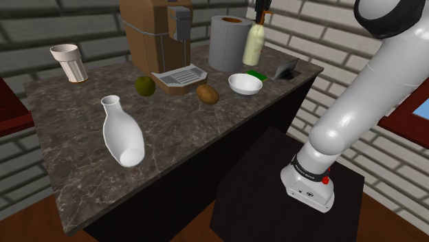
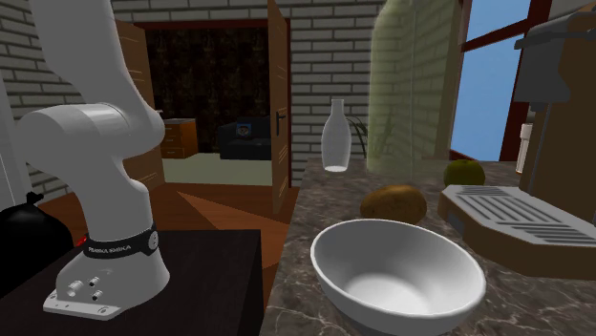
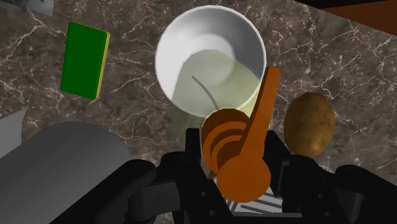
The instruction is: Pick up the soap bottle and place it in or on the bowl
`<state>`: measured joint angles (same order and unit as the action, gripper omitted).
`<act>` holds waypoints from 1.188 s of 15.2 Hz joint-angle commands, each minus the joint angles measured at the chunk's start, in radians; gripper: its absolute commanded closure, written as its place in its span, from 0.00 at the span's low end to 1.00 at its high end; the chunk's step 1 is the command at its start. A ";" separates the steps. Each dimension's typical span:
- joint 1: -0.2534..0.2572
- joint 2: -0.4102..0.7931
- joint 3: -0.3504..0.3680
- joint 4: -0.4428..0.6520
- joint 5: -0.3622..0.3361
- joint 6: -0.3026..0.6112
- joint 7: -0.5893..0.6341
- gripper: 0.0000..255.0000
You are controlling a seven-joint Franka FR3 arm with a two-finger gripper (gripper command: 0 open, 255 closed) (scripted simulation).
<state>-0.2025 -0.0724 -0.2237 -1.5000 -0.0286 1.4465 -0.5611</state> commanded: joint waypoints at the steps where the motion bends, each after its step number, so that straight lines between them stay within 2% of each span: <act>1: 0.001 -0.014 0.002 -0.045 -0.003 0.032 0.004 1.00; 18: 0.001 -0.074 0.004 -0.348 -0.016 0.276 0.017 1.00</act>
<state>-0.2015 -0.1453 -0.2191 -1.8292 -0.0444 1.7041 -0.5446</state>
